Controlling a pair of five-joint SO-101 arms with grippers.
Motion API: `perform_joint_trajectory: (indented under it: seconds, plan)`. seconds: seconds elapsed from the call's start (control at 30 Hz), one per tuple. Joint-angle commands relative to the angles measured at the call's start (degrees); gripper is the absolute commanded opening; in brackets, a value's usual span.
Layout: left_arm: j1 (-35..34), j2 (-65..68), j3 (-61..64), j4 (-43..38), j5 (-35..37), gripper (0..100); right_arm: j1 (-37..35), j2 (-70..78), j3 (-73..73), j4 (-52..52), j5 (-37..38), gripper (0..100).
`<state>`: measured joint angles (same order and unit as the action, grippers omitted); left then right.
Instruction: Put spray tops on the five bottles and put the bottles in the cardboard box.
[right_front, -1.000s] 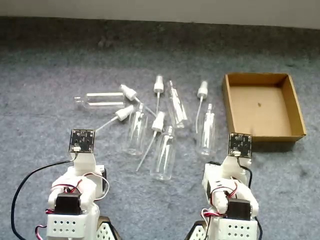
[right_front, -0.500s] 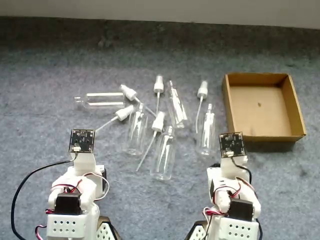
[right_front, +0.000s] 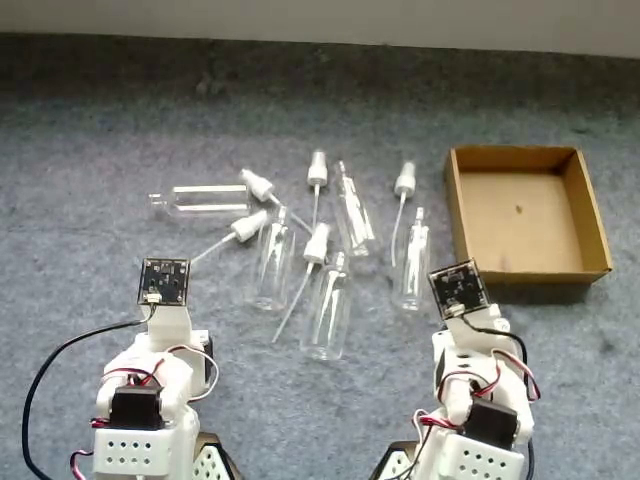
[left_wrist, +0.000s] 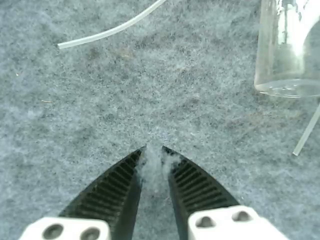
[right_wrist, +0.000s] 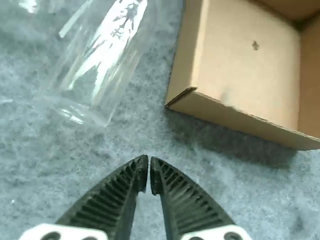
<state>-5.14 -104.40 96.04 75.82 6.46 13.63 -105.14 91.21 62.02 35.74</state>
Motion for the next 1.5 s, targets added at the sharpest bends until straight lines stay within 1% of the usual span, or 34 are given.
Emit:
perform_joint_trajectory:
  seconds: [0.0, 0.17, 0.23, 0.37, 0.5, 0.57, 0.7, 0.8, 0.97, 1.03, 1.17, 1.3, 1.47]
  plan:
    - [-0.48, -0.31, 1.1, 0.18, -0.44, 1, 2.59, -0.22, -7.87, 1.01, -3.96, 1.0]
    - [-0.48, -0.31, 1.1, 0.18, -0.44, 1, 2.68, 0.57, -18.86, 7.6, -3.43, 1.1]
    - [-0.48, -0.31, 1.1, 0.18, -0.44, 1, 2.68, 4.7, -25.63, 10.86, -3.34, 1.1]
    - [-0.48, -0.31, 1.1, 0.18, -0.44, 1, 2.68, 21.85, -41.89, 18.77, -4.75, 1.1]
    - [-0.48, -0.31, 1.1, 0.18, -0.44, 1, 1.98, 39.78, -54.64, 20.62, -11.16, 1.1]
    - [-0.48, -0.31, 1.1, 0.18, -0.44, 1, -0.75, 46.9, -58.24, 22.29, -13.54, 1.1]
    - [-0.48, -0.31, 1.1, 0.18, -0.44, 1, -9.89, 58.24, -62.11, 25.45, -17.49, 1.1]
    - [-0.48, -0.31, 1.1, 0.18, -0.44, 1, -15.25, 65.1, -64.84, 25.54, -22.95, 2.2]
    - [-0.48, -0.31, 1.1, 0.18, -0.44, 1, -21.49, 75.91, -70.55, 25.71, -28.75, 13.6]
    - [-0.48, -0.31, 1.1, 0.18, -0.44, 1, -22.99, 80.4, -73.01, 25.45, -30.42, 14.9]
    - [-0.48, -0.31, 1.1, 0.18, -0.44, 1, -23.78, 90.07, -81.1, 25.8, -33.32, 15.3]
    - [-0.48, -0.31, 1.1, 0.18, -0.44, 1, -23.69, 100.18, -89.8, 25.98, -34.11, 15.6]
    - [-0.48, -0.31, 1.1, 0.18, -0.44, 1, -23.52, 111.87, -96.75, 25.98, -35.69, 23.8]
